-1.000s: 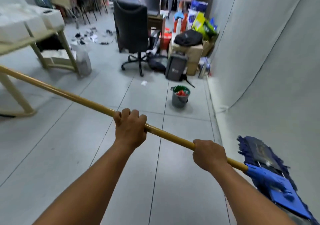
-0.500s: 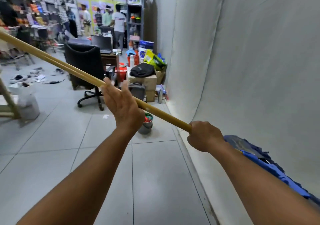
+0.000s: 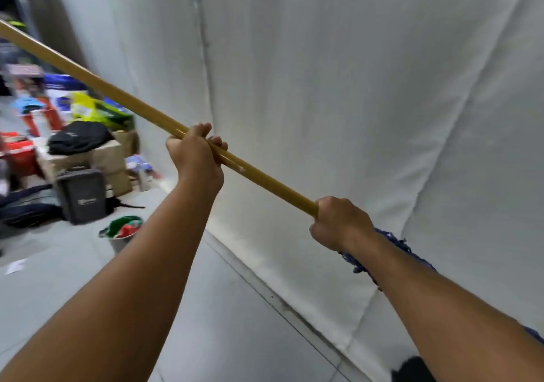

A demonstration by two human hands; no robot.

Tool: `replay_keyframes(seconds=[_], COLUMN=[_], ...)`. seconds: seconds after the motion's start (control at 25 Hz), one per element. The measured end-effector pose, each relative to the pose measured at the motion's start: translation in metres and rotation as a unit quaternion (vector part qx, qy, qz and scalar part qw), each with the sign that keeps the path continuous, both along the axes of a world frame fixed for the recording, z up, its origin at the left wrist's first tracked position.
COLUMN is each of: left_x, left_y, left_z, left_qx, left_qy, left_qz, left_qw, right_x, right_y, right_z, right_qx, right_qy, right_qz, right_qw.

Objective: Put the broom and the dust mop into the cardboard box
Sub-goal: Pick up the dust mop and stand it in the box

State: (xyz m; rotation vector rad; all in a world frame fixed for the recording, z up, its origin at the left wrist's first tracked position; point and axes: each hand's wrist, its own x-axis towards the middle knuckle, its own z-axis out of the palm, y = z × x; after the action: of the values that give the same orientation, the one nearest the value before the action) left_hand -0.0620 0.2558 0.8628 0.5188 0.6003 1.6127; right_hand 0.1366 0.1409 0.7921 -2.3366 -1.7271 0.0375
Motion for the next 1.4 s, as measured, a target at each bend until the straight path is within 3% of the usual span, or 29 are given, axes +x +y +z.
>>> replay_keyframes(seconds=[0.16, 0.36, 0.8, 1.12, 1.28, 1.4], left_x=[0.089, 0.212, 0.449, 0.529, 0.558, 0.592], left_y=[-0.036, -0.119, -0.427, -0.647, -0.733, -0.787], left_z=[0.003, 0.013, 0.003, -0.038, -0.065, -0.076], left_qx=[-0.057, -0.057, 0.067, 0.153, 0.218, 0.272], left_qy=[-0.051, -0.012, 0.058, 0.043, 0.069, 0.068], left_qz=[-0.144, -0.26, -0.492, -0.662, -0.732, -0.785], left_qw=[0.987, 0.964, 0.866, 0.733, 0.642, 0.553], right_x=[0.06, 0.135, 0.269, 0.307, 0.315, 0.337], right_y=[-0.081, -0.199, -0.511, -0.717, -0.788, -0.833], right_z=[0.003, 0.006, -0.049, -0.109, -0.148, -0.184], right_qx=[-0.011, 0.003, 0.088, 0.161, 0.194, 0.212], right_qy=[0.029, 0.049, 0.179, 0.23, 0.302, 0.364], right_qz=[-0.121, -0.242, -0.471, -0.595, -0.623, -0.623], right_qw=[0.992, 0.969, 0.86, 0.753, 0.695, 0.659])
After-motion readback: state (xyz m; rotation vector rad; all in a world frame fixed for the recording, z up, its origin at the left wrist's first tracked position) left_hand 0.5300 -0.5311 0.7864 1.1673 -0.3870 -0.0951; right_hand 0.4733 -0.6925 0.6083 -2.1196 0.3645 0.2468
